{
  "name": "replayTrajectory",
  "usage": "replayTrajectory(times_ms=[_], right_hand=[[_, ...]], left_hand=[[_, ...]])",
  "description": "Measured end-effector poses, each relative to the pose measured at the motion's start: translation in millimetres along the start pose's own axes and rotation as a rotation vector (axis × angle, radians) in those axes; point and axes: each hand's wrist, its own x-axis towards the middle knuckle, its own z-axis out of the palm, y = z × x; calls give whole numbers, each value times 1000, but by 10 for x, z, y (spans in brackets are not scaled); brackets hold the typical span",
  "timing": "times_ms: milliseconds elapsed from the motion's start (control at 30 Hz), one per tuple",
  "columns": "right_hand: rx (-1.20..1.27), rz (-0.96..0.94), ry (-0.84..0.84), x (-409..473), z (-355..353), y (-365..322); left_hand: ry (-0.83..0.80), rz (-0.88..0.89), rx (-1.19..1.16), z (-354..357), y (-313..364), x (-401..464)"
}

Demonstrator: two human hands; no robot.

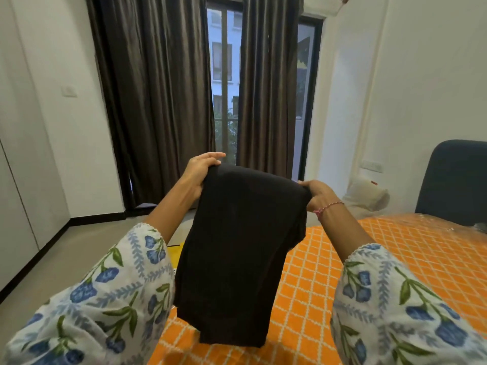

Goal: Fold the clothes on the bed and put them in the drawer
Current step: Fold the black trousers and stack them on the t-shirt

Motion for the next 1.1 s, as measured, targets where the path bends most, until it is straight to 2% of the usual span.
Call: replayTrajectory(times_ms=[100, 200, 267, 367, 467, 533, 633, 667, 733, 833, 933, 1033, 1100], right_hand=[[124, -126, 38, -78, 115, 78], [135, 51, -125, -268, 219, 151], [128, 84, -139, -199, 212, 134], [54, -78, -40, 52, 238, 84], [80, -255, -42, -144, 339, 26], [41, -327, -82, -159, 375, -26], [-37, -357, -122, -237, 377, -130], [-32, -342, -157, -253, 362, -140], [-15, -323, -253, -274, 331, -150], [-133, -334, -266, -294, 271, -185], [-226, -318, -188, -266, 186, -308], [-170, -268, -166, -226, 137, -429], [-85, -239, -185, -209, 116, -466]], left_hand=[[-33, 87, 22, -81, 26, -6], [-61, 113, -44, -142, 24, -52], [-49, 122, -42, -217, -20, -60], [-44, 141, 69, -349, -103, -54], [-26, 132, 294, -444, -91, -21], [5, 39, 280, -498, -79, 3], [-19, -270, -136, -559, -87, -15], [-49, -353, -210, -561, -105, -41], [-62, -441, -137, -543, -183, -71], [-73, -361, 42, -496, -270, -66], [-180, -229, 39, -466, -166, -43], [-230, -137, -49, -436, -2, -21], [-206, -72, -63, -423, 72, 11]])
